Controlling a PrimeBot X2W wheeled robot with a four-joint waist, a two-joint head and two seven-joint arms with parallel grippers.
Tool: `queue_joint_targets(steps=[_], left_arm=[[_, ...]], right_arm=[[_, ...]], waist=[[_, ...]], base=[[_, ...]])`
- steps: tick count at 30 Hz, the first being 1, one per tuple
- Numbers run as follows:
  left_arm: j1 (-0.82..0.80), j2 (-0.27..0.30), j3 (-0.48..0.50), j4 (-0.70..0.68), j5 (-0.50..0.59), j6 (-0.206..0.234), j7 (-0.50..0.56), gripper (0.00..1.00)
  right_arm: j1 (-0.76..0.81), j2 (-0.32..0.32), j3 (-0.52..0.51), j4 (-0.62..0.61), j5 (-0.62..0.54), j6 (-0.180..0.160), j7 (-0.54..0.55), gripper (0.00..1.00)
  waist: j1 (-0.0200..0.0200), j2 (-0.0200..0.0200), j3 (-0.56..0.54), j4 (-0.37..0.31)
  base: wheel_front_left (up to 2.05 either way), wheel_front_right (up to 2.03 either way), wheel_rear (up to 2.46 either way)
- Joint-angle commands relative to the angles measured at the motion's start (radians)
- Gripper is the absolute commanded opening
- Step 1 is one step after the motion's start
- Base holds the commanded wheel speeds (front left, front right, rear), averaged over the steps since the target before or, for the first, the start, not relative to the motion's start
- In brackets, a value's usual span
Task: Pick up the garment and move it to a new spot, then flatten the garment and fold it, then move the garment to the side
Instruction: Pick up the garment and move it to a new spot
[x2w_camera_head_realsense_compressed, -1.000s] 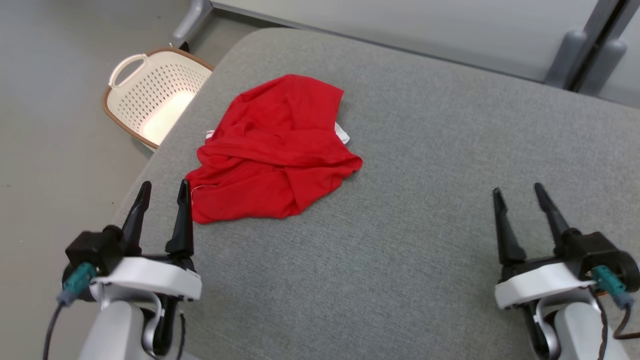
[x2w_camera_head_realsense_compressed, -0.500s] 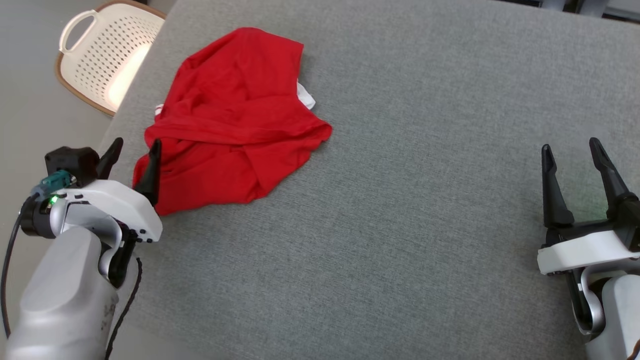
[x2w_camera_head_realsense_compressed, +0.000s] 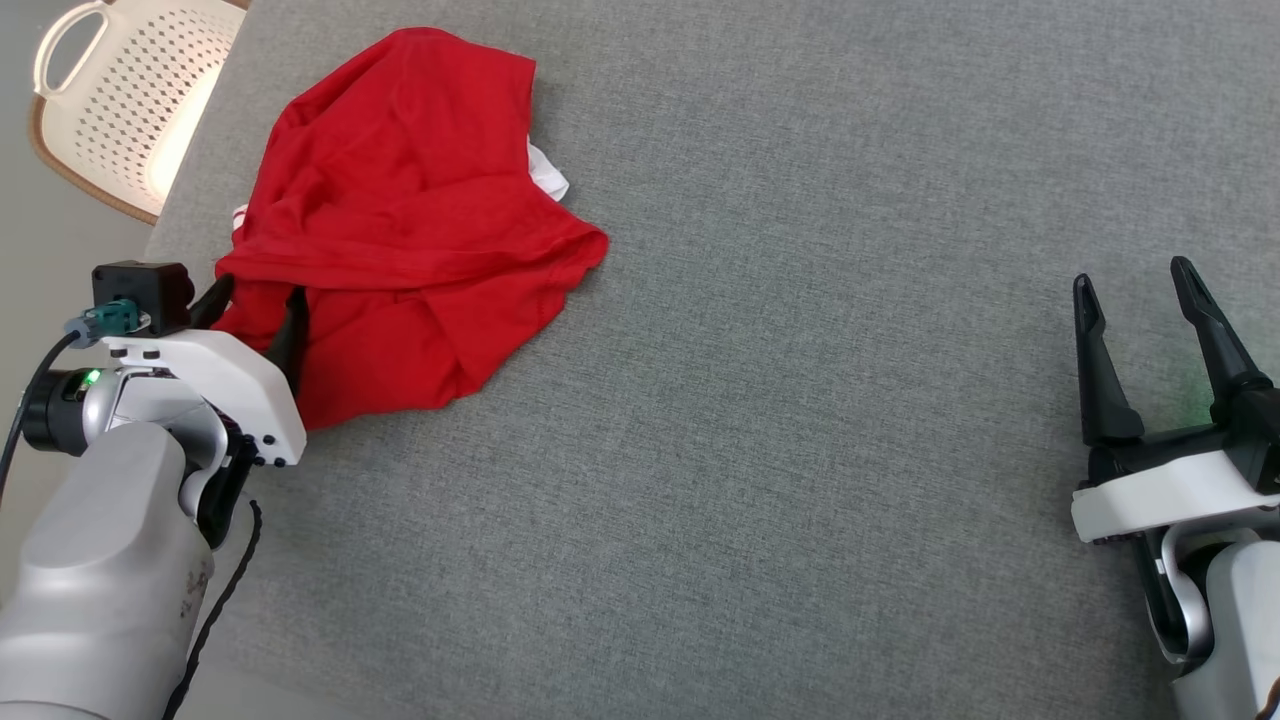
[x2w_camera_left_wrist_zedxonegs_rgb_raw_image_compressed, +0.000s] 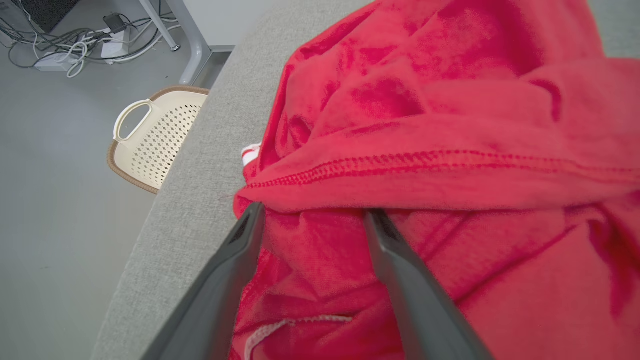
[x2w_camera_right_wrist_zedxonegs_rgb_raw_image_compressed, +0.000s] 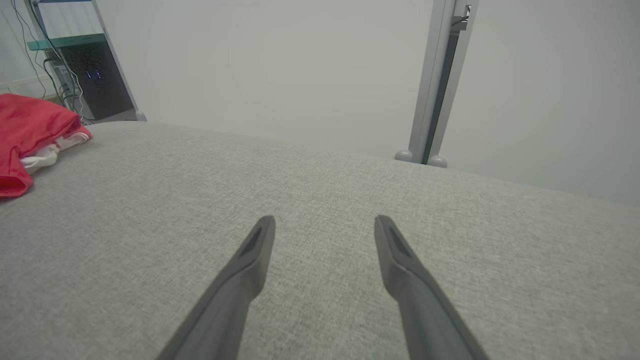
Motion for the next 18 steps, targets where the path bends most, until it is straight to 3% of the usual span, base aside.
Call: queue_joint_targets(steps=[1,3,13,18], left_arm=[[-0.017,0.001,-0.014,0.008,-0.013,-0.001,0.003,0.92],[-0.027,0.007,-0.036,0.017,-0.033,-0.001,-0.003,0.0],[-0.049,0.047,-0.1,-0.008,-0.057,-0.001,-0.132,0.0],[-0.035,0.057,-0.103,-0.145,-0.043,-0.001,-0.148,0.0]], right_arm=[[-0.003,-0.006,-0.002,-0.002,-0.006,-0.001,0.004,1.0],[-0.005,-0.003,0.0,-0.001,-0.007,-0.001,0.006,1.0],[0.007,0.041,0.007,0.063,0.01,-0.001,-0.045,1.0],[0.013,0.066,0.009,0.111,0.023,-0.001,-0.078,1.0]], waist=[[0.0,0.0,0.001,-0.004],[0.0,0.0,-0.001,-0.009],[0.0,0.0,-0.081,-0.02],[0.0,0.0,-0.154,-0.025]], base=[[0.0,0.0,0.0],[0.0,0.0,0.0],[0.0,0.0,0.0],[0.0,0.0,0.0]])
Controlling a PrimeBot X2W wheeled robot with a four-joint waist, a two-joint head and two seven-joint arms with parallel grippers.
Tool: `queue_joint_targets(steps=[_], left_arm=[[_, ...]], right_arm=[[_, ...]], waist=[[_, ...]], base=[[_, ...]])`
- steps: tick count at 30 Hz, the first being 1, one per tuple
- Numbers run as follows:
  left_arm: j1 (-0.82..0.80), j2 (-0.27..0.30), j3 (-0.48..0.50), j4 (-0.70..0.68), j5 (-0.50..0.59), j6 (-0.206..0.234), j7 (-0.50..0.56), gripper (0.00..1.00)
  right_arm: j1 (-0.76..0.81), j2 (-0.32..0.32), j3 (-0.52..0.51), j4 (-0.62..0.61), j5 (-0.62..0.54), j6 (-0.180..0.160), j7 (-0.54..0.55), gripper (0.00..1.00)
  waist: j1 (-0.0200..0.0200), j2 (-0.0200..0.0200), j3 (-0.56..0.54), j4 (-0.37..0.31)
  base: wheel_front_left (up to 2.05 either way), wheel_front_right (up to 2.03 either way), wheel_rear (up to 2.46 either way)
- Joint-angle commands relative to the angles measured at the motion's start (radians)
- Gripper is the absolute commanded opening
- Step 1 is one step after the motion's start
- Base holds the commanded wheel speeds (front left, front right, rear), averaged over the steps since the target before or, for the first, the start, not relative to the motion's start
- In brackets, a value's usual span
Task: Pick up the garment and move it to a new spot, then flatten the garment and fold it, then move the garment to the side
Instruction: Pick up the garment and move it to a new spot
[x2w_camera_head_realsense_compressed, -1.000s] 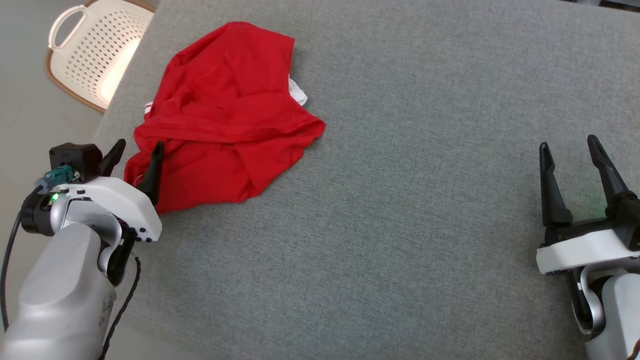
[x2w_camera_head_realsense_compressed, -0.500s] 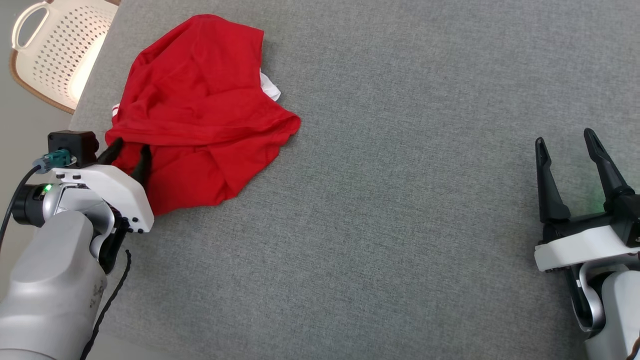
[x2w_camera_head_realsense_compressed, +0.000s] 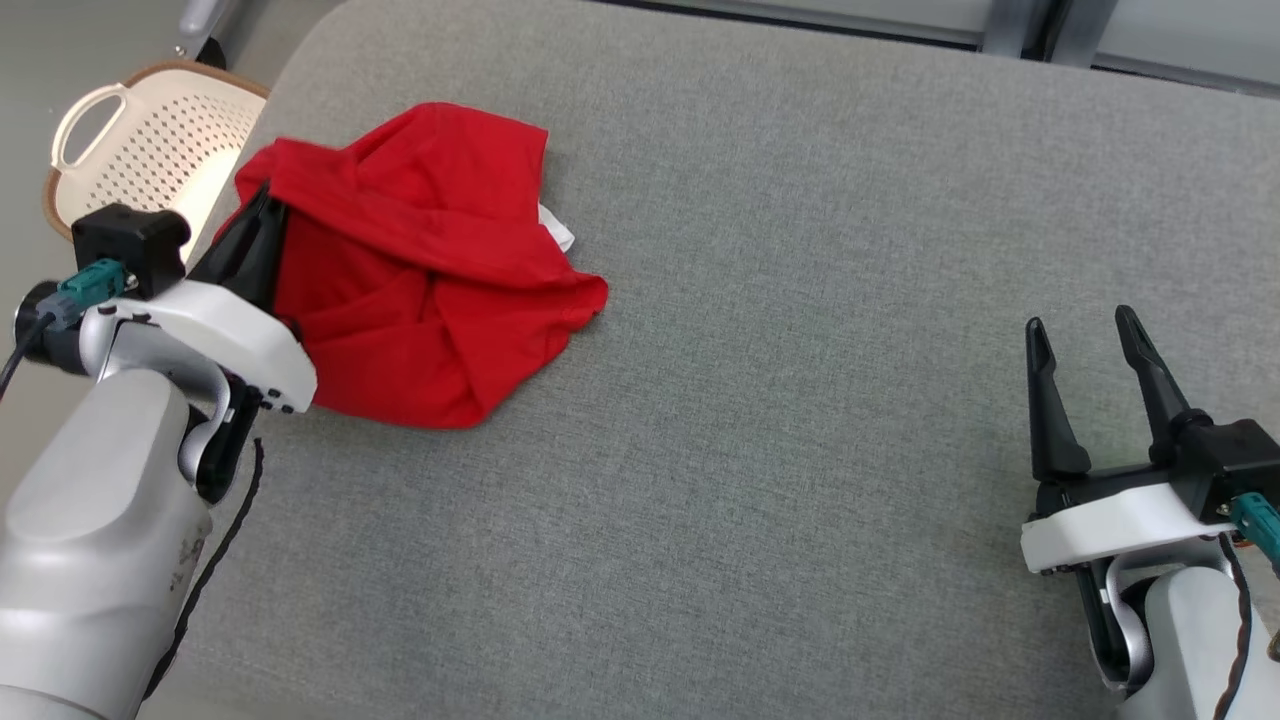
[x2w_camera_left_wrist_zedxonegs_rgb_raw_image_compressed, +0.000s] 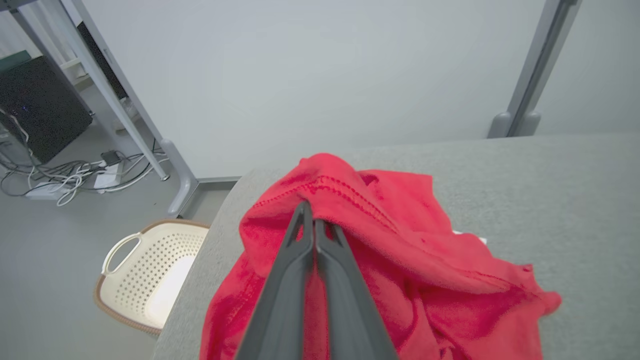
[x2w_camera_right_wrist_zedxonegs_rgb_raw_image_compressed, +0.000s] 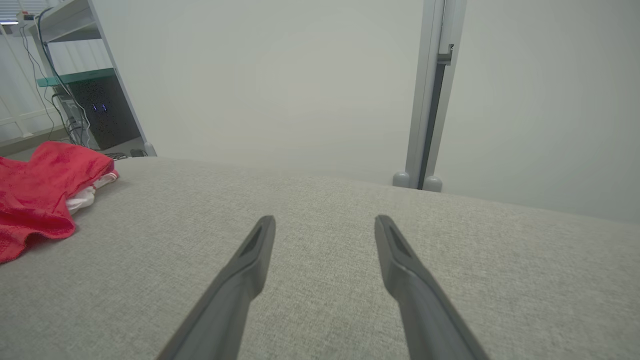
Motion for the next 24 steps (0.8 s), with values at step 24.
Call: queue_joint_targets(steps=[24], left_arm=[[-0.103,-0.206,-0.041,-0.659,0.081,0.184,0.11,0.0]], right_arm=[[-0.008,0.063,-0.021,0.049,0.069,-0.001,-0.05,1.0]], waist=[[-0.0001,0.0,-0.159,-0.239]], base=[[0.0,0.0,0.0]])
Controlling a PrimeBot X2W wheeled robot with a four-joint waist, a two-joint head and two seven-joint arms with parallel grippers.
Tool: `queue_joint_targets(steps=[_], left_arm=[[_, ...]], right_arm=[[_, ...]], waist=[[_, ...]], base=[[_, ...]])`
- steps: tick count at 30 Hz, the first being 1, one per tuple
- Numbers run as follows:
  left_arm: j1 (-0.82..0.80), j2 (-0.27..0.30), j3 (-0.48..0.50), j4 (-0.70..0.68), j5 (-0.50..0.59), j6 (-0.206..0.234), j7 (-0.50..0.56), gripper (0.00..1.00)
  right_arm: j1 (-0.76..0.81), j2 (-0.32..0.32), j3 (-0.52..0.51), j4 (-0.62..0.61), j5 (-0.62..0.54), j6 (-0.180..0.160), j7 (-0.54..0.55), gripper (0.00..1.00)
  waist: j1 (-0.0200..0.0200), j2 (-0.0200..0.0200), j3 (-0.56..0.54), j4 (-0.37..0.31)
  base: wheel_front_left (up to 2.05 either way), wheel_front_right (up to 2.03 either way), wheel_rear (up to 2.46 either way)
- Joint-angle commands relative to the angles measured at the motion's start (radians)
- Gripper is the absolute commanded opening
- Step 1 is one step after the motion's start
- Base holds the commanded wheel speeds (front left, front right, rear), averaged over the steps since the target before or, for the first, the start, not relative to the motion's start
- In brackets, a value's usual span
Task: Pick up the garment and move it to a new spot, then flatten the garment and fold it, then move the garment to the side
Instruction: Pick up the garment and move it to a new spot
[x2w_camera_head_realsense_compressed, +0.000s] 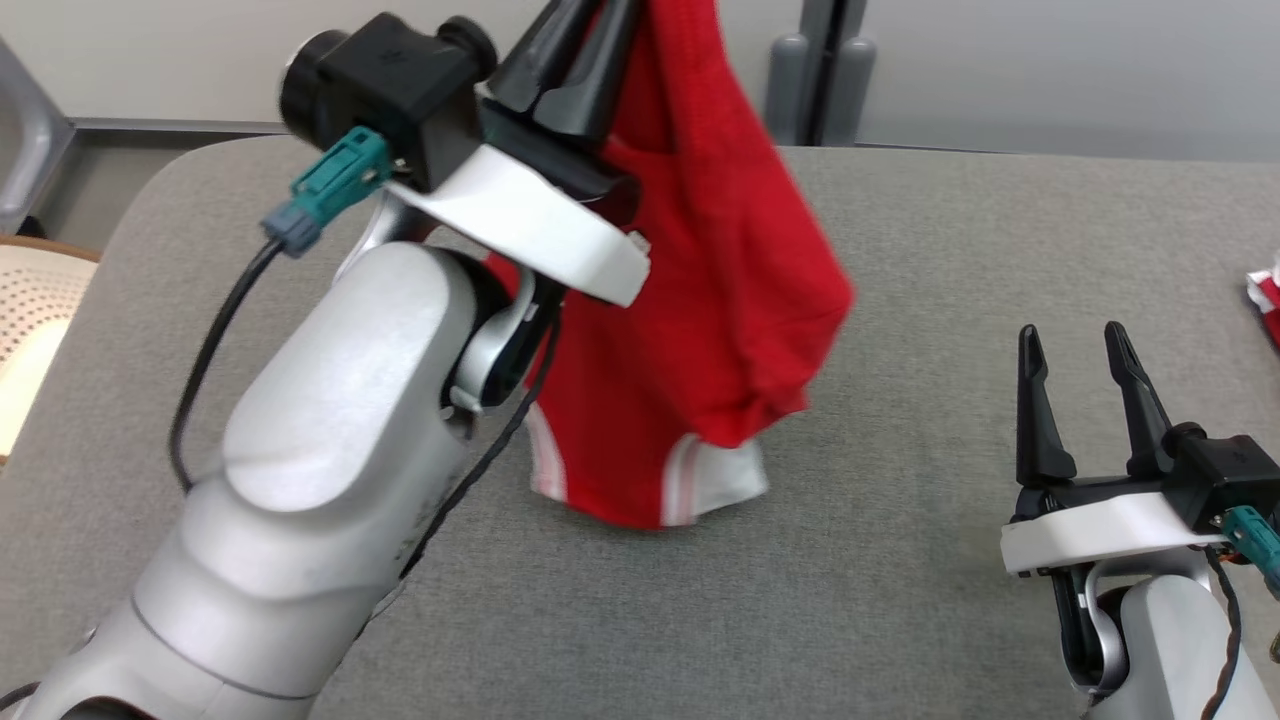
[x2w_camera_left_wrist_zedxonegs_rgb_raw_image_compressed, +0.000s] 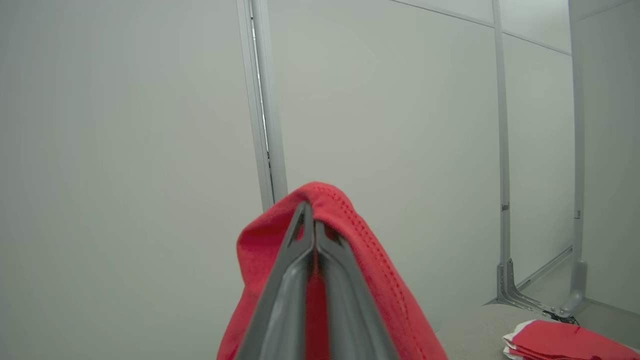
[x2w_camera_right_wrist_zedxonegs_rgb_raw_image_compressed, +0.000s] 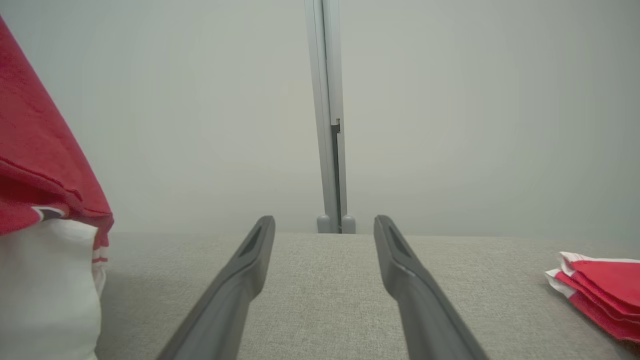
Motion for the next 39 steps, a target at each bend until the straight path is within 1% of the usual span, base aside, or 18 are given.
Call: queue_joint_targets(steps=[1,4,7,9,10,11,12,13,15,16,19,21,23,26,29,31,33,39], left_arm=[[-0.036,-0.024,-0.01,0.019,0.016,0.016,-0.004,0.0],[-0.077,-0.068,-0.038,0.076,0.034,0.038,-0.019,0.0],[-0.117,-0.096,-0.069,0.156,0.029,0.047,-0.036,0.0],[-0.141,-0.104,-0.09,0.214,0.015,0.05,-0.044,0.13],[-0.154,-0.106,-0.103,0.247,0.011,0.051,-0.047,0.25],[-0.163,-0.109,-0.112,0.273,-0.003,0.05,-0.053,0.43],[-0.172,-0.109,-0.126,0.292,-0.026,0.05,-0.059,0.76],[-0.182,-0.111,-0.147,0.307,-0.048,0.052,-0.062,1.0],[-0.198,-0.113,-0.208,0.335,-0.094,0.04,-0.058,1.0],[-0.198,-0.113,-0.208,0.335,-0.094,0.04,-0.058,1.0],[-0.225,-0.109,-0.301,0.377,-0.139,0.023,-0.036,1.0],[-0.237,-0.108,-0.34,0.397,-0.167,0.02,-0.041,1.0],[-0.246,-0.109,-0.365,0.416,-0.187,0.024,-0.057,1.0],[-0.259,-0.109,-0.374,0.442,-0.215,0.034,-0.086,1.0],[-0.251,-0.11,-0.357,0.464,-0.228,0.036,-0.108,1.0],[-0.231,-0.11,-0.338,0.472,-0.221,0.028,-0.115,1.0],[-0.206,-0.102,-0.292,0.455,-0.195,0.027,-0.117,1.0],[-0.011,-0.018,-0.128,0.325,-0.074,-0.001,-0.117,1.0]], right_arm=[[-0.011,-0.001,0.005,-0.008,0.009,0.0,-0.005,1.0],[-0.021,0.001,0.016,-0.012,0.016,0.0,-0.005,1.0],[-0.031,0.001,0.033,-0.014,0.04,0.0,-0.004,1.0],[-0.041,0.001,0.05,-0.015,0.057,0.0,-0.004,1.0],[-0.046,0.001,0.062,-0.015,0.065,0.0,-0.004,1.0],[-0.047,0.001,0.069,-0.016,0.073,0.0,-0.004,1.0],[-0.05,0.001,0.075,-0.015,0.081,0.0,-0.004,1.0],[-0.052,0.002,0.082,-0.015,0.089,0.0,-0.003,1.0],[-0.059,0.001,0.096,-0.014,0.102,0.0,-0.003,1.0],[-0.059,0.001,0.096,-0.014,0.102,0.0,-0.003,1.0],[-0.069,0.002,0.113,-0.014,0.113,0.0,-0.003,1.0],[-0.07,0.001,0.114,-0.017,0.118,0.0,-0.003,1.0],[-0.07,0.001,0.106,-0.022,0.12,0.0,-0.003,1.0],[-0.064,0.002,0.097,-0.022,0.103,0.0,-0.003,1.0],[-0.057,0.001,0.086,-0.022,0.085,0.0,-0.003,1.0],[-0.046,0.001,0.069,-0.022,0.065,0.0,-0.003,1.0],[-0.038,0.001,0.058,-0.019,0.044,0.0,-0.003,1.0],[-0.008,-0.002,0.034,-0.002,-0.002,0.0,-0.003,1.0]], waist=[[0.0,-0.0001,0.009,-0.051],[0.0,-0.0001,0.024,-0.101],[0.0,-0.0001,0.044,-0.151],[0.0,-0.0001,0.06,-0.187],[0.0,-0.0001,0.068,-0.205],[0.0,-0.0001,0.075,-0.22],[0.0,-0.0001,0.082,-0.234],[0.0,-0.0001,0.089,-0.248],[0.0,-0.0001,0.102,-0.27],[0.0,-0.0001,0.102,-0.27],[0.0,-0.0001,0.12,-0.292],[0.0,-0.0001,0.128,-0.296],[0.0,-0.0001,0.132,-0.291],[0.0,-0.0001,0.13,-0.267],[0.0,-0.0001,0.119,-0.228],[0.0,-0.0001,0.106,-0.192],[0.0,-0.0001,0.092,-0.155],[0.0,-0.0001,0.043,-0.052]], base=[[0.0,0.0,0.0],[0.0,0.0,0.0],[0.0,0.0,0.0],[0.0,0.0,0.0],[0.0,0.0,0.0],[0.0,0.0,0.0],[0.0,0.0,0.0],[0.0,0.0,0.0],[0.0,0.0,0.0],[0.0,0.0,0.0],[0.0,0.0,0.0],[0.0,0.0,0.0],[0.0,0.0,0.0],[0.0,0.0,0.0],[0.0,0.0,0.0],[0.0,0.0,0.0],[0.0,0.0,0.0],[0.0,0.0,0.0]])
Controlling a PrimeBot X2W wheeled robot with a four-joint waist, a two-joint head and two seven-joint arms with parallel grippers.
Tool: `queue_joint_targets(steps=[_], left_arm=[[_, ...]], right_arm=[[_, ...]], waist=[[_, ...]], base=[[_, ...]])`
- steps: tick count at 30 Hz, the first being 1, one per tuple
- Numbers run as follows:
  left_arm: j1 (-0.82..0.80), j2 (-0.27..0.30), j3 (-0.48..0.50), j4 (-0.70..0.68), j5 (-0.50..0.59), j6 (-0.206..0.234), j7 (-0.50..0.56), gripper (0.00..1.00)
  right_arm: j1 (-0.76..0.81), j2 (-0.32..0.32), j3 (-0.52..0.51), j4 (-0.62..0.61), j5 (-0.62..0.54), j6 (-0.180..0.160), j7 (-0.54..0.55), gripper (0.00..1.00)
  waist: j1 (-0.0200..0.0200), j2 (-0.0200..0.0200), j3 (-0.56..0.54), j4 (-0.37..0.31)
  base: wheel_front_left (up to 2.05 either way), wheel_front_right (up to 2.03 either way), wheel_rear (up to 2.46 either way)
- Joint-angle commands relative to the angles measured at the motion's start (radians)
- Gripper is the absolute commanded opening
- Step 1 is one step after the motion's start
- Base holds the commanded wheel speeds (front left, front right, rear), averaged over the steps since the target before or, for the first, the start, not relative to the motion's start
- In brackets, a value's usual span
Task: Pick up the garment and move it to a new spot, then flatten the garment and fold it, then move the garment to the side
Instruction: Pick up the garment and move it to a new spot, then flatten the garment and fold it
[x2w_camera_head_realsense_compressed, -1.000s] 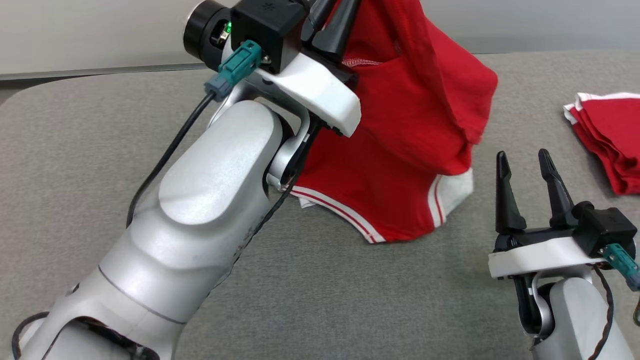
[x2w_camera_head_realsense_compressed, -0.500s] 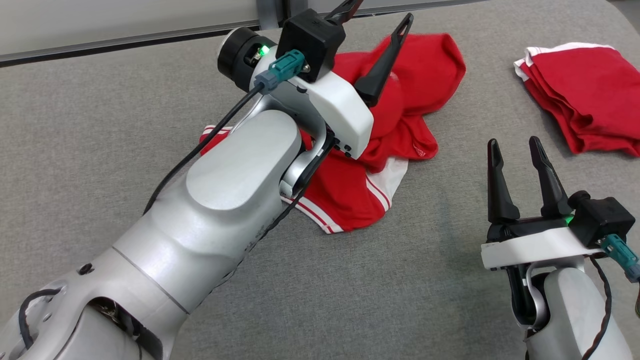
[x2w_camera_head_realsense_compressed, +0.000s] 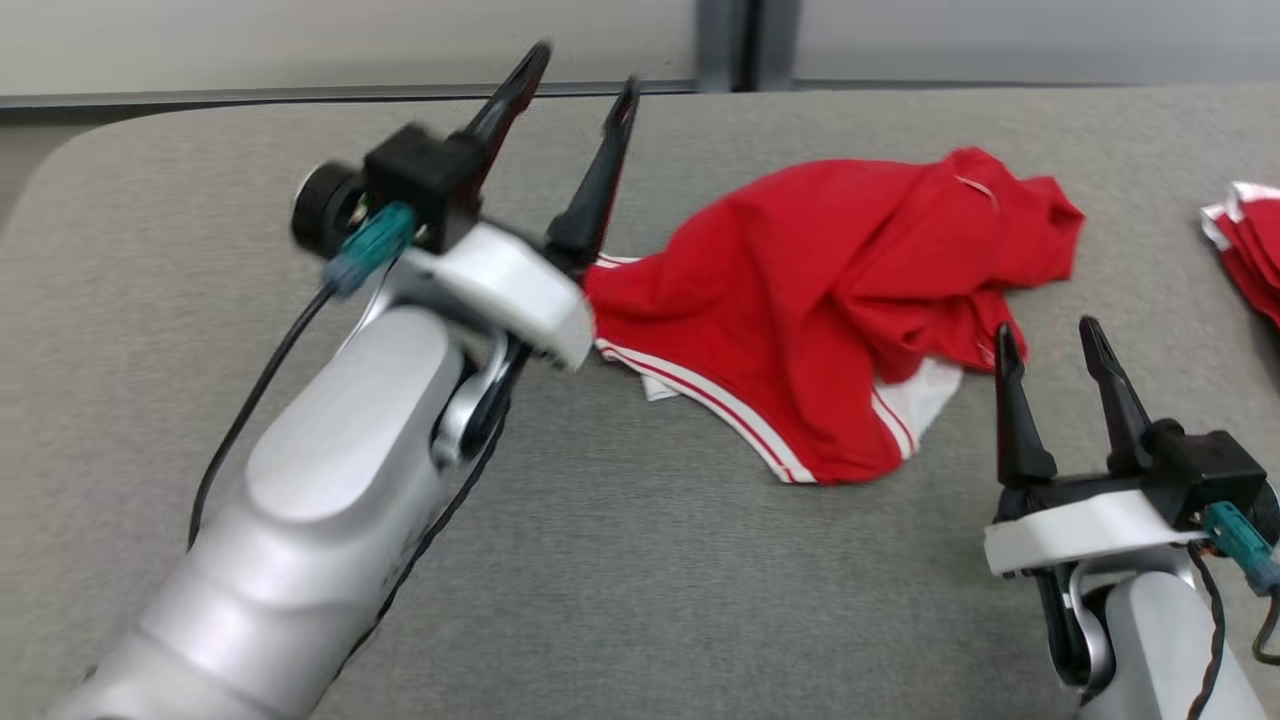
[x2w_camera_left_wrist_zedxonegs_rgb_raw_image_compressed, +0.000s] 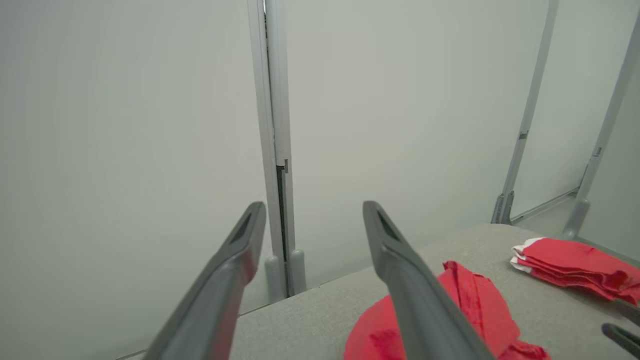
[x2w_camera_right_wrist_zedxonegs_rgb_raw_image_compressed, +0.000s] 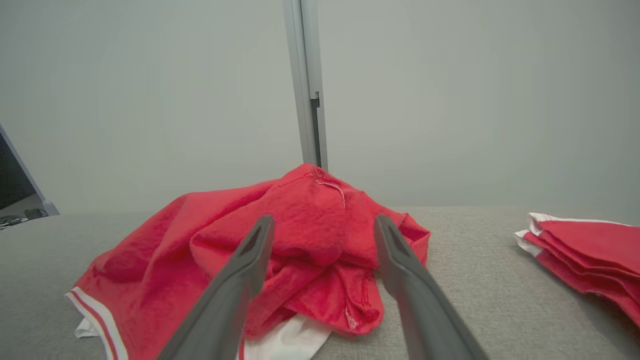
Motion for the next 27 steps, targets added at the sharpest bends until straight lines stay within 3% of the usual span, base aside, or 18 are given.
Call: queue_joint_targets(steps=[1,6,11,18,27], left_arm=[[0.036,0.009,0.024,-0.026,0.021,-0.007,-0.004,1.0],[0.259,0.056,0.149,-0.147,0.108,-0.041,-0.003,1.0],[0.483,0.053,0.283,-0.261,0.189,-0.046,-0.003,1.0],[0.712,-0.032,0.457,-0.372,0.277,-0.111,-0.003,1.0],[0.76,-0.09,0.542,-0.364,0.345,-0.17,-0.003,1.0]], right_arm=[[0.015,-0.009,-0.008,0.005,-0.008,0.0,-0.001,1.0],[0.043,-0.015,-0.014,0.042,-0.003,0.0,-0.001,1.0],[0.06,-0.012,-0.027,0.07,0.01,0.0,-0.001,1.0],[0.098,-0.005,-0.033,0.064,0.023,0.0,-0.001,1.0],[0.117,-0.002,-0.022,0.082,0.034,0.0,-0.001,1.0]], waist=[[0.0,0.0,-0.041,0.06],[0.0,0.0,-0.077,0.12],[0.0,0.0,-0.099,0.141],[0.0,0.0,-0.12,0.137],[0.0,0.0,-0.135,0.117]], base=[[0.0,0.0,0.0],[0.0,0.0,0.0],[0.0,0.0,0.0],[0.0,0.0,0.0],[0.0,0.0,0.0]])
